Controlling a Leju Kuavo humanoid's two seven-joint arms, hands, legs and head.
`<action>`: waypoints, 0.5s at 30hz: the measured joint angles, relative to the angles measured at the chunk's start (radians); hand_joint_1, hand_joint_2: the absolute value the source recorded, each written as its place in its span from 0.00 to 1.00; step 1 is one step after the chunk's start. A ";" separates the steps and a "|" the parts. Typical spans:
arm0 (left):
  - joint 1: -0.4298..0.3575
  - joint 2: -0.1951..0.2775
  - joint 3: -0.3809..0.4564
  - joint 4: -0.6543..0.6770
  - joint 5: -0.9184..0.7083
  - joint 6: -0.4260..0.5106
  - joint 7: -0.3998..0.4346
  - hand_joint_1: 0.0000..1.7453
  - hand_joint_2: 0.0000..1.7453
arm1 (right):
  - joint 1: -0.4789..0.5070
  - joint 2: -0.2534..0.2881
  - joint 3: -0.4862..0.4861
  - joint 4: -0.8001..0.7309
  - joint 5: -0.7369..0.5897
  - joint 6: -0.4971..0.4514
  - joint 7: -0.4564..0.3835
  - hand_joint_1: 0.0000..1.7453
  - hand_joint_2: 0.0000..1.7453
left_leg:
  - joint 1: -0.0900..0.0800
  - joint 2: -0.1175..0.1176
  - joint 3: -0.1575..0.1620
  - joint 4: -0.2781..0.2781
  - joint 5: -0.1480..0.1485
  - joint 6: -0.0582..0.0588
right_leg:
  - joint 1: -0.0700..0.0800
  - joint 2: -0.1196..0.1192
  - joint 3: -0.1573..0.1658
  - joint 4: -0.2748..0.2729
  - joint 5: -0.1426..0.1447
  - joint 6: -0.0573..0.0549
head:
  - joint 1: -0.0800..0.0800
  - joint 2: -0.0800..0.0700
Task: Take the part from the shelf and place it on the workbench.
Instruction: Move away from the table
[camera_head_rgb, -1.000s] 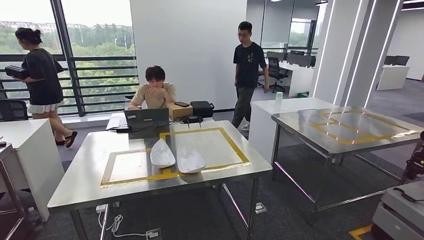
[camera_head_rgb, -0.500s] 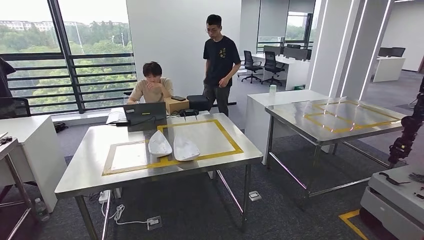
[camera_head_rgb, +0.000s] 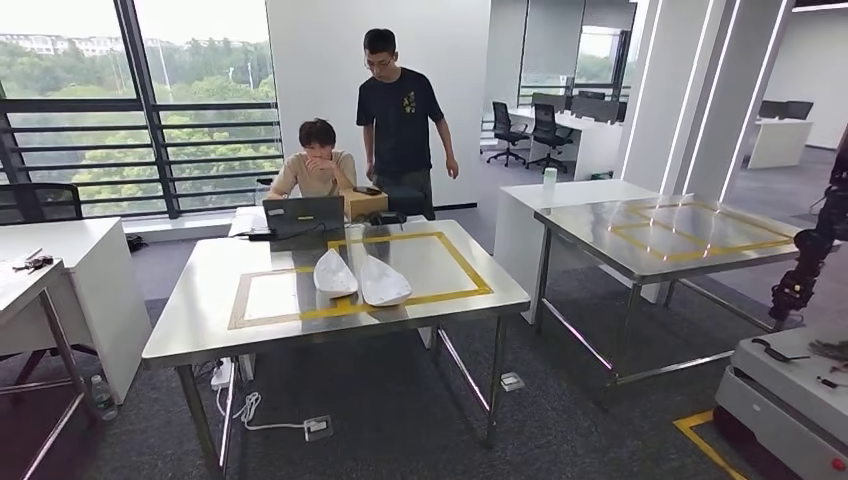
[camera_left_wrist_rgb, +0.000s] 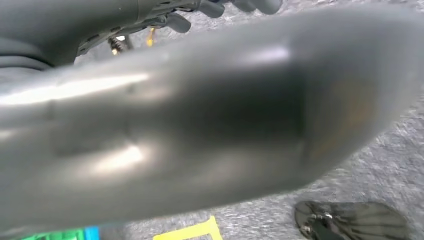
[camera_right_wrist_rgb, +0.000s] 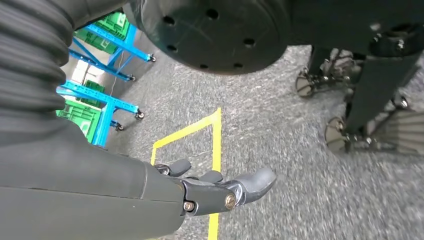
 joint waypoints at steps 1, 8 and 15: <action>-0.001 0.000 0.000 0.000 0.000 0.000 0.000 0.00 0.00 | 0.000 0.002 0.000 0.000 0.000 0.000 -0.003 0.00 1.00 | 0.000 0.002 -0.010 0.000 0.010 0.008 | -0.001 0.002 -0.018 0.049 -0.046 0.003 | 0.000 0.000; 0.000 -0.003 0.000 0.002 -0.008 0.002 0.003 0.00 0.00 | -0.001 0.005 -0.009 0.000 -0.001 0.000 -0.023 0.00 1.00 | -0.009 0.003 -0.097 0.014 0.073 0.010 | 0.003 0.007 0.085 0.092 -0.084 -0.010 | 0.001 0.000; -0.004 -0.009 0.000 0.002 -0.003 0.001 -0.015 0.00 1.00 | -0.003 0.008 -0.017 0.000 -0.006 0.000 -0.059 0.00 1.00 | -0.007 0.001 -0.122 0.027 0.075 -0.026 | 0.013 0.006 0.171 -0.080 -0.082 -0.036 | 0.000 0.000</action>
